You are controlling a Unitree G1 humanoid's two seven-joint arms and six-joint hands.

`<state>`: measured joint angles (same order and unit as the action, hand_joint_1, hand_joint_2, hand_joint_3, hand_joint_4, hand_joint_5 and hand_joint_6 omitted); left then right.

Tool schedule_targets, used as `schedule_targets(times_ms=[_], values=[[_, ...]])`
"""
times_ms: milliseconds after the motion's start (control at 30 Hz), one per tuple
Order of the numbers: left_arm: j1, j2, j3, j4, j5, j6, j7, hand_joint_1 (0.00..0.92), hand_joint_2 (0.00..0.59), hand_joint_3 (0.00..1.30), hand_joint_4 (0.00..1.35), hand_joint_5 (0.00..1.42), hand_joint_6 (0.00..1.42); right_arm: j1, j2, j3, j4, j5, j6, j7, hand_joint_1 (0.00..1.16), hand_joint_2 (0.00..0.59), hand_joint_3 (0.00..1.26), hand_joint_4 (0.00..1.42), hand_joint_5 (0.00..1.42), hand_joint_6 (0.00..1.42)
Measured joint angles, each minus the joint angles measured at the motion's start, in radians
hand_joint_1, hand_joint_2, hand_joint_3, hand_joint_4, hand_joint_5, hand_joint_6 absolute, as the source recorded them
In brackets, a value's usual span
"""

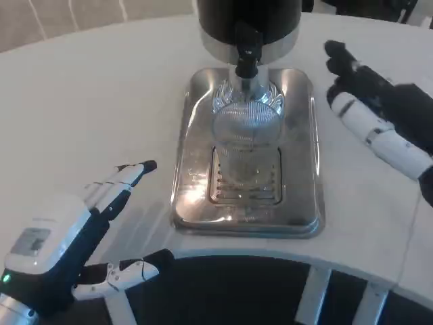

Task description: Grasp the cup under the faucet to collect the drink, then remove the cup.

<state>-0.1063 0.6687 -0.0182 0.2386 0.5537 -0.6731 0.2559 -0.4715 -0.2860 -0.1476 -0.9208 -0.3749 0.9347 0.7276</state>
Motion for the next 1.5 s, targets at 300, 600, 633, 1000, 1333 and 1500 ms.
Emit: schedule_targets(times_ms=[300, 600, 633, 1000, 1333, 1500], values=[[0.038, 0.000, 0.015, -0.050, 0.000, 0.010, -0.046, 0.107, 0.142, 0.09, 0.00, 0.07, 0.22, -0.079, -0.062, 0.025, 0.076, 0.142, 0.029, -0.093, 0.18, 0.586, 0.00, 0.00, 0.00, 0.00], [0.075, 0.000, 0.045, -0.088, -0.001, 0.017, -0.068, 0.105, 0.137, 0.09, 0.00, 0.07, 0.22, -0.146, -0.086, 0.060, 0.131, 0.255, 0.037, -0.170, 0.17, 0.586, 0.00, 0.00, 0.00, 0.00], [0.081, 0.000, 0.049, -0.093, -0.001, 0.017, -0.069, 0.104, 0.136, 0.09, 0.00, 0.07, 0.22, -0.155, -0.087, 0.065, 0.138, 0.264, 0.039, -0.180, 0.17, 0.586, 0.00, 0.00, 0.00, 0.00], [0.140, -0.001, 0.087, -0.137, -0.007, 0.020, -0.082, 0.101, 0.129, 0.09, 0.00, 0.06, 0.22, -0.242, -0.082, 0.134, 0.211, 0.342, 0.041, -0.258, 0.16, 0.586, 0.00, 0.00, 0.00, 0.01], [0.174, -0.001, 0.122, -0.160, -0.014, 0.021, -0.091, 0.097, 0.124, 0.10, 0.00, 0.06, 0.22, -0.263, -0.080, 0.176, 0.229, 0.387, 0.041, -0.295, 0.13, 0.586, 0.00, 0.00, 0.00, 0.02], [0.182, -0.001, 0.127, -0.170, -0.024, 0.021, -0.094, 0.096, 0.119, 0.10, 0.00, 0.06, 0.22, -0.281, -0.105, 0.205, 0.242, 0.399, 0.041, -0.300, 0.07, 0.586, 0.00, 0.00, 0.00, 0.00]])
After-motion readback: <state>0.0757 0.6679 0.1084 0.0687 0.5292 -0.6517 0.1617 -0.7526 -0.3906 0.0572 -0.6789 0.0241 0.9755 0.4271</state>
